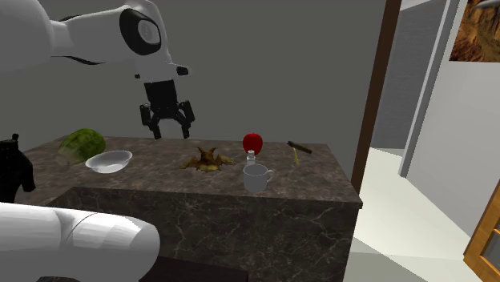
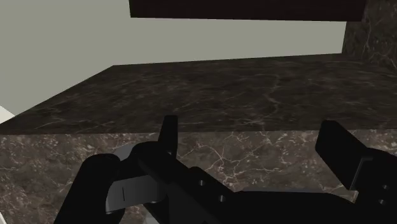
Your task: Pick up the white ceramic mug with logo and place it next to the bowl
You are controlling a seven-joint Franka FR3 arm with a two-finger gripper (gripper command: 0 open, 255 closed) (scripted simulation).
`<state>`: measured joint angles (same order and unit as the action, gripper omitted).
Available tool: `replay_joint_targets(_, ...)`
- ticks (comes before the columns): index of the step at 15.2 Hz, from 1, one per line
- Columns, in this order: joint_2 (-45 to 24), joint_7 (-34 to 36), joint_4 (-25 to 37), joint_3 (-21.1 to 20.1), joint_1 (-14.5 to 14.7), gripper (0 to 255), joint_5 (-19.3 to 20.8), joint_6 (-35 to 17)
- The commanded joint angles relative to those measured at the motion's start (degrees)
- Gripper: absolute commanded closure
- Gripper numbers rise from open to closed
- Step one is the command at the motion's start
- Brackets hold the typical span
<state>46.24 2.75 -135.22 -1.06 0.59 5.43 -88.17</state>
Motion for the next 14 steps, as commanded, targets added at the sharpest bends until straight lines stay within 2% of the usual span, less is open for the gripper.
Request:
replay_joint_targets(1,0.00,0.00,0.00,0.00,0.00,0,0.00,0.00)
replay_joint_targets(7,-9.50,-2.00,-0.64,3.56,-1.44,0,1.63,-10.32)
replay_joint_targets(14,-22.83,-4.54,2.19,7.44,-2.70,0,2.18,-21.01)
